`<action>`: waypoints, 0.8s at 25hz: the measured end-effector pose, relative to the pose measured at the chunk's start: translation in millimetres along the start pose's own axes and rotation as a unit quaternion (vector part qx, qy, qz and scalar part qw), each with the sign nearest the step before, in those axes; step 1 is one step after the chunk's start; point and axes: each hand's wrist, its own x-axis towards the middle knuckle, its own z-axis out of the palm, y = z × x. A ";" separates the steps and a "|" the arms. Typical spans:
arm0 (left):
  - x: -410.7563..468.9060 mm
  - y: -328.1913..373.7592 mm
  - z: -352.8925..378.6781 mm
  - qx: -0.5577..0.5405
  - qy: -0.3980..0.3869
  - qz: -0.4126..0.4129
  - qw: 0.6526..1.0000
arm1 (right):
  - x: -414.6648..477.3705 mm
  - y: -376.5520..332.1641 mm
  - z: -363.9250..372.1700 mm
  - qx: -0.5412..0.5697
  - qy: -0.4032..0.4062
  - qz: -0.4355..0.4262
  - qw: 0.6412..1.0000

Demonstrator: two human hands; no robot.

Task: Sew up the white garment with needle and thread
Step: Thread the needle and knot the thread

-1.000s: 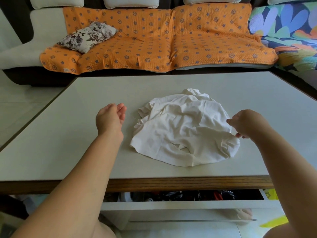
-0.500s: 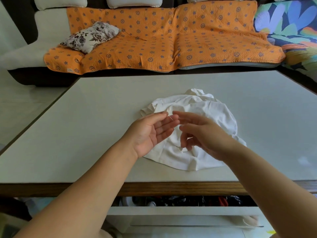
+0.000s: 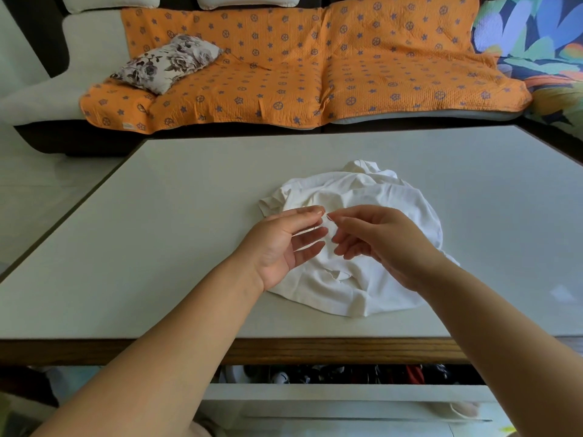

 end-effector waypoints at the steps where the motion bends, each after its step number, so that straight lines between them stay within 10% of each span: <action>1: 0.3 -0.3 -0.8 0.004 0.006 0.001 1.000 | 0.5 -0.2 -1.5 0.010 0.002 0.005 1.000; 20: -7.8 -2.7 -0.7 0.175 -0.027 0.087 0.980 | -7.6 -2.3 -4.6 -0.061 -0.015 -0.001 0.998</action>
